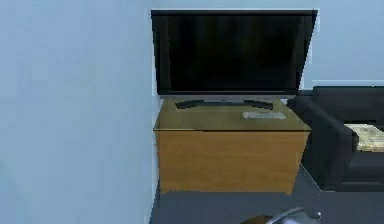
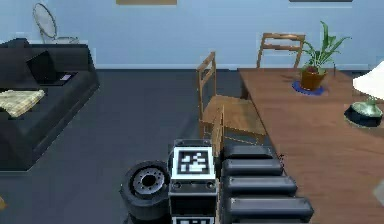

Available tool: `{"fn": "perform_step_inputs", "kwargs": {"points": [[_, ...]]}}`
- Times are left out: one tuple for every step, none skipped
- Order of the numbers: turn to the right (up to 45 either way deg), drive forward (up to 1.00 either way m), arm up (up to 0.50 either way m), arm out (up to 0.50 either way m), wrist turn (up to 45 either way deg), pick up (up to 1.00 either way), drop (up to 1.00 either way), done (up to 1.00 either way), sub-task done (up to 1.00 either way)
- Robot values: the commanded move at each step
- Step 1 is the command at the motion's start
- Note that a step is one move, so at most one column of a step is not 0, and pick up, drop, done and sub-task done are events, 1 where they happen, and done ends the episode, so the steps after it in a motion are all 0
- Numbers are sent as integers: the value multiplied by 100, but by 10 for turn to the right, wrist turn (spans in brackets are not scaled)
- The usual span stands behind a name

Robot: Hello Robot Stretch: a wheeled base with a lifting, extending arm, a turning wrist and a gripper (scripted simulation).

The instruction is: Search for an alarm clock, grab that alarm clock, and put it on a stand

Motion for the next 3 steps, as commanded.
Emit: {"fn": "perform_step_inputs", "kwargs": {"points": [[0,100,0,0,0,0,0,0,0],[300,0,0,0,0,0,0,0,0],[-300,0,0,0,0,0,0,0,0]]}}
